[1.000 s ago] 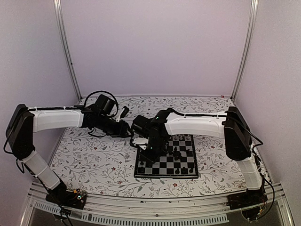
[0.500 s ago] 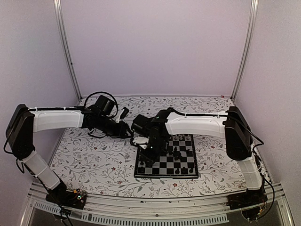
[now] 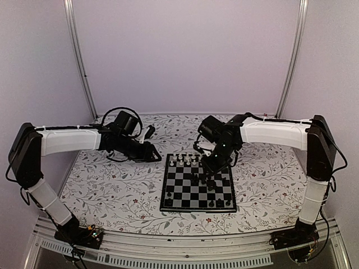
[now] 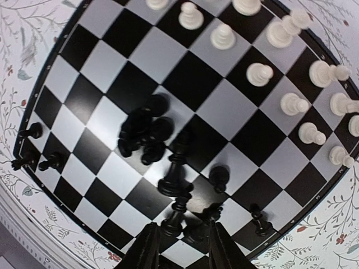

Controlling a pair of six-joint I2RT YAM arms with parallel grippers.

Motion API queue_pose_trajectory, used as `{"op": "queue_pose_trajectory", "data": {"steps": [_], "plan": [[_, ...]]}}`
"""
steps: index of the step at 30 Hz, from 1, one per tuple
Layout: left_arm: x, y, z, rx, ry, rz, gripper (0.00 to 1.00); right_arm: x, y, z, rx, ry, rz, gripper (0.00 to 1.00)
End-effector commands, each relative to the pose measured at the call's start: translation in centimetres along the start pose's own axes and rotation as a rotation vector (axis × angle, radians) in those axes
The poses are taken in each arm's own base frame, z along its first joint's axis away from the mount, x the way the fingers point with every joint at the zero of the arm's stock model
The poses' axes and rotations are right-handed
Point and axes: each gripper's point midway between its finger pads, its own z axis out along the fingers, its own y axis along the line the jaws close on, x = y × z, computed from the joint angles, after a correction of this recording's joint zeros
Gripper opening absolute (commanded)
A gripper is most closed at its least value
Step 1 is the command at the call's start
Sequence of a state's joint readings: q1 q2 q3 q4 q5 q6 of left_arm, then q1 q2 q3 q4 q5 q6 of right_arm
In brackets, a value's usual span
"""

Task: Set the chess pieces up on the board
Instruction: Pick up the chess piece from the chessboard.

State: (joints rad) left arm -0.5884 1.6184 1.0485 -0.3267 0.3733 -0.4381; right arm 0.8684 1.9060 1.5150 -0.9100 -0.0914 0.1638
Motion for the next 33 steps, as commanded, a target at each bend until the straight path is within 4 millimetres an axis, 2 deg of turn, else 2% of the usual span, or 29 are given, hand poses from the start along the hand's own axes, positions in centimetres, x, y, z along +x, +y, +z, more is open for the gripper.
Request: {"op": "queue_pose_trajectory", "data": {"steps": [1, 9, 22, 33], "plan": [[-1.0, -1.1, 0.3, 0.043, -0.006, 0.011, 0.4, -0.4, -2.4, -0.4, 0.03, -0.046, 0.097, 0.32], [-0.9, -2.4, 1.5, 0.055, 0.022, 0.039, 0.4, 0.1, -4.0, 1.3, 0.069, -0.019, 0.095, 0.33], [-0.9, -2.3, 2.1, 0.047, 0.034, 0.035, 0.4, -0.6, -4.3, 3.3, 0.057, 0.006, 0.074, 0.32], [-0.9, -1.9, 2.4, 0.035, 0.044, 0.042, 0.4, -0.9, -4.7, 4.3, 0.056, 0.021, 0.056, 0.23]]}}
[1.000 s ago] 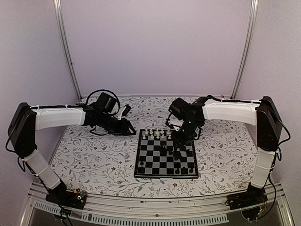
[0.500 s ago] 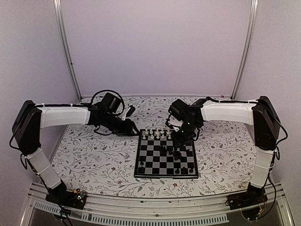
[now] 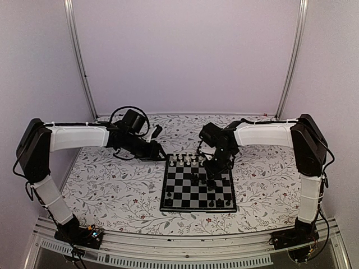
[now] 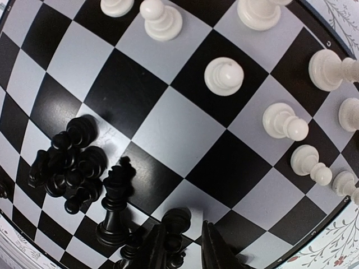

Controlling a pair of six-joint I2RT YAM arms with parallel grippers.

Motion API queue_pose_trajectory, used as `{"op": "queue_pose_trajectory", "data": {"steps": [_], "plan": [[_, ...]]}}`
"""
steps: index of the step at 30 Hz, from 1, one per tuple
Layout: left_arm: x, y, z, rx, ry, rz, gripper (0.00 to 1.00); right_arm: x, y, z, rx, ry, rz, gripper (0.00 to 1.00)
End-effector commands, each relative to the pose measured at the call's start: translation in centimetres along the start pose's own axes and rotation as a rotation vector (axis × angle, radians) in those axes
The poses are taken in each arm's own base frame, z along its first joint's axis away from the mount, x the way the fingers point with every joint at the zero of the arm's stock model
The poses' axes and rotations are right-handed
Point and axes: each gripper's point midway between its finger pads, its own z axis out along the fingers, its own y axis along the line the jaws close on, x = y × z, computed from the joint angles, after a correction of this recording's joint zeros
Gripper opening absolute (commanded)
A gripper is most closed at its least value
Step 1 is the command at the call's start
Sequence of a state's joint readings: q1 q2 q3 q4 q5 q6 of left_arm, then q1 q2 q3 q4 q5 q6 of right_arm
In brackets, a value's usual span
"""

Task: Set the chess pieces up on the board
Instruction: Pick up the chess piece from the chessboard.

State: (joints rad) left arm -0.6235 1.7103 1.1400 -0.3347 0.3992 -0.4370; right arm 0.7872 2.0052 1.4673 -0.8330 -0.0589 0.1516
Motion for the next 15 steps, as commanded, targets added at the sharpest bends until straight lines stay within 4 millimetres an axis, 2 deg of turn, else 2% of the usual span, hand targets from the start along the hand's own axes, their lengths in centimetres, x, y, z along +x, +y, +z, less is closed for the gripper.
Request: {"op": "queue_pose_trajectory", "data": {"steps": [1, 10, 15], "plan": [[-0.2, -0.1, 0.5, -0.002, 0.012, 0.018, 0.4, -1.5, 0.0, -0.1, -0.007, -0.03, -0.019, 0.21], [-0.7, -0.3, 0.7, 0.001, 0.016, 0.031, 0.4, -1.9, 0.2, -0.6, -0.016, -0.031, -0.045, 0.07], [-0.9, -0.4, 0.8, 0.003, 0.018, 0.035, 0.4, -1.9, 0.1, -3.1, -0.004, -0.057, -0.044, 0.04]]}}
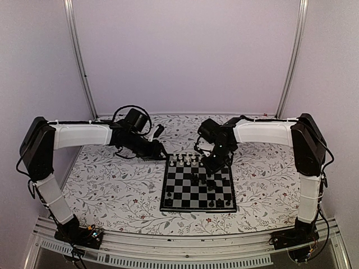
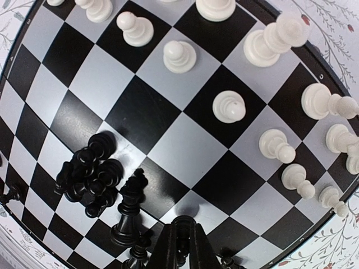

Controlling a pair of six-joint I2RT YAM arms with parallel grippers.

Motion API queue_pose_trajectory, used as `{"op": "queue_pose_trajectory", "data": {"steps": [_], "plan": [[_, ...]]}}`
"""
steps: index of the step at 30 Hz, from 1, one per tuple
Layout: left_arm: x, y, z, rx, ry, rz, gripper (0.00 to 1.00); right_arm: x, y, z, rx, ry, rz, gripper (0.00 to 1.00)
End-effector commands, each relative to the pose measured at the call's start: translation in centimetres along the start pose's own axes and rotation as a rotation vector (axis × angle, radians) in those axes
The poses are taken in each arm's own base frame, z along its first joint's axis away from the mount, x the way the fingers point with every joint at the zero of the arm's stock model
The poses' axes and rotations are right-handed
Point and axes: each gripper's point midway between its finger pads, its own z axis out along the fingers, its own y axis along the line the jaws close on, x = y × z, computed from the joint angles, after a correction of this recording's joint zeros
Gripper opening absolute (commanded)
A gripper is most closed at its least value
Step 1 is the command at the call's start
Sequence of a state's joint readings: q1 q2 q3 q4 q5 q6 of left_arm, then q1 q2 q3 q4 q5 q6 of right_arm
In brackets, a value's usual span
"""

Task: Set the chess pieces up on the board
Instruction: Pick up the chess piece from the chessboard, then place the chess piece on the chessboard.

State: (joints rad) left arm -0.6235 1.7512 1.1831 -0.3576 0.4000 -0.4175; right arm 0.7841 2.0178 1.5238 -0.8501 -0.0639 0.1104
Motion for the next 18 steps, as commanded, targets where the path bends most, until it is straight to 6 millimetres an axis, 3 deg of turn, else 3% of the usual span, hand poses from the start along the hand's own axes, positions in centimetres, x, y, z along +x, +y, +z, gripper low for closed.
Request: {"op": "queue_pose_trajectory", "data": {"steps": [1, 4, 8, 13, 18], "plan": [[-0.5, -0.5, 0.1, 0.01, 0.001, 0.023, 0.4, -0.5, -0.1, -2.9, 0.004, -0.034, -0.004, 0.04], [-0.5, -0.5, 0.2, 0.015, 0.003, 0.019, 0.4, 0.0, 0.6, -4.4, -0.006, -0.048, -0.025, 0.04], [-0.4, -0.5, 0.3, 0.042, -0.003, -0.013, 0.4, 0.9, 4.0, -5.3, -0.097, -0.061, -0.122, 0.05], [-0.3, -0.1, 0.1, 0.033, -0.014, -0.028, 0.4, 2.3, 9.1, -4.7, -0.201, -0.062, -0.241, 0.05], [0.1, 0.1, 0.0, 0.032, -0.008, -0.033, 0.4, 3.3, 12.2, -3.1, -0.22, -0.03, -0.322, 0.05]]}}
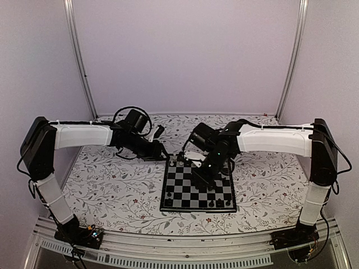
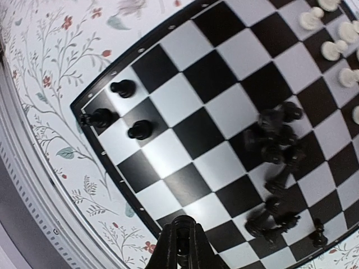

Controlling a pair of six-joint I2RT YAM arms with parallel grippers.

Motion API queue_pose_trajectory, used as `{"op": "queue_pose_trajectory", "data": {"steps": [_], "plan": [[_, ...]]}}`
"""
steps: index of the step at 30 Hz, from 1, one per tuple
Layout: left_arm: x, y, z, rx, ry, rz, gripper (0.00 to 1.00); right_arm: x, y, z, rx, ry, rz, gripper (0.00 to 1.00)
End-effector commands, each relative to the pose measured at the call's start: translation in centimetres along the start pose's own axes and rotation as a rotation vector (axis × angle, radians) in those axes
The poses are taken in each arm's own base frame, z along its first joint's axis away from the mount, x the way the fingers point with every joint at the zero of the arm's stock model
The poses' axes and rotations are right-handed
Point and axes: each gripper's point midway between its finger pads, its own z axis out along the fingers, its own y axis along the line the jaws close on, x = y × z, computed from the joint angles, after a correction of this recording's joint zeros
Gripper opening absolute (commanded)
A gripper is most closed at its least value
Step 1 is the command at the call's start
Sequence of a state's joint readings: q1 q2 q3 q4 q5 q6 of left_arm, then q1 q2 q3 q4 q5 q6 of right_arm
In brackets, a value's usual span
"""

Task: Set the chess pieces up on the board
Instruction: Place the chess piece on the chessboard.

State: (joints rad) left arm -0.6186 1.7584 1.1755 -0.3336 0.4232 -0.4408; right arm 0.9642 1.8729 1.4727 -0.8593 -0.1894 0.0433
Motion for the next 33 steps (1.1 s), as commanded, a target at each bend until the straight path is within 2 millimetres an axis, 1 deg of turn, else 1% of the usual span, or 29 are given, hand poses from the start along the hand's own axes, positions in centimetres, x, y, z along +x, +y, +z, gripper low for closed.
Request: {"op": "queue_pose_trajectory", "data": {"steps": [1, 4, 6, 8, 12, 21, 27, 33], "plan": [[0.2, 0.2, -0.2, 0.009, -0.004, -0.012, 0.4, 0.1, 2.8, 2.0, -0.039, 0.021, -0.083, 0.05], [0.4, 0.3, -0.5, 0.003, -0.006, -0.009, 0.4, -0.3, 3.7, 2.9, -0.026, 0.033, -0.111, 0.05], [0.5, 0.4, -0.6, -0.001, -0.007, -0.011, 0.4, -0.8, 4.0, 3.4, -0.02, 0.036, -0.109, 0.05], [0.6, 0.4, -0.7, -0.002, -0.007, -0.011, 0.4, -1.3, 3.9, 3.7, -0.006, 0.037, -0.101, 0.05], [0.6, 0.4, -0.9, -0.005, -0.013, -0.012, 0.4, -1.5, 3.3, 4.8, 0.034, 0.063, -0.084, 0.05], [0.7, 0.5, -1.2, -0.014, -0.018, -0.011, 0.4, -1.3, 2.5, 5.8, 0.073, 0.077, -0.075, 0.05], [0.8, 0.6, -1.4, -0.019, -0.017, -0.01, 0.4, -1.3, 2.5, 6.3, 0.068, 0.077, -0.076, 0.06], [0.9, 0.6, -1.4, -0.023, -0.018, -0.01, 0.4, -1.3, 2.4, 6.4, 0.07, 0.076, -0.076, 0.14]]}}
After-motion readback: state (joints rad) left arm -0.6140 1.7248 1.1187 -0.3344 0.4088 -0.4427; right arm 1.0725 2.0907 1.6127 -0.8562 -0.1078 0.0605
